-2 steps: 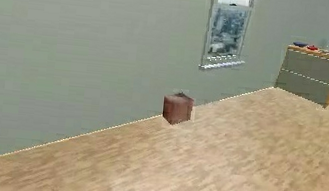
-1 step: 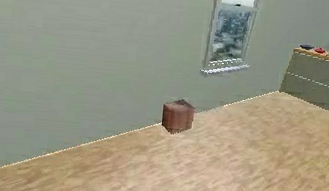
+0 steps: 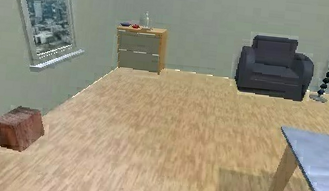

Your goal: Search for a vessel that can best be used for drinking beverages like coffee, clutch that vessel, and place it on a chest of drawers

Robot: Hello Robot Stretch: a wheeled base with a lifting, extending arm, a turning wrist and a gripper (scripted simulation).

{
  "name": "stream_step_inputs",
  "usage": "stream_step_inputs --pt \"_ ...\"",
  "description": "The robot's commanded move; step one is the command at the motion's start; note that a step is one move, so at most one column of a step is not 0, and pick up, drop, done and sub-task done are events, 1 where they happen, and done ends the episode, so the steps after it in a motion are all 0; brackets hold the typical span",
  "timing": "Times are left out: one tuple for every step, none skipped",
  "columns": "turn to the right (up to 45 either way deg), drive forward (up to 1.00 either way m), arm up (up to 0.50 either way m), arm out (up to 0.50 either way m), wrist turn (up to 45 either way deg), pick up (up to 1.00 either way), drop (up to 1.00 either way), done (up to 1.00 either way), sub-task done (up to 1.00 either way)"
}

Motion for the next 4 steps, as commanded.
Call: stream_step_inputs --pt "9.0 0.0 0.0 0.0 0.0 0.0 0.0 0.0 0.0" --pt "0.0 1.0 0.0 0.0 0.0 0.0 0.0 0.0 0.0" --pt "6.0 0.0 0.0 0.0 0.0 0.0 0.0 0.0 0.0" --pt "0.0 0.5 0.0 0.0 0.0 0.0 0.0 0.0 0.0"
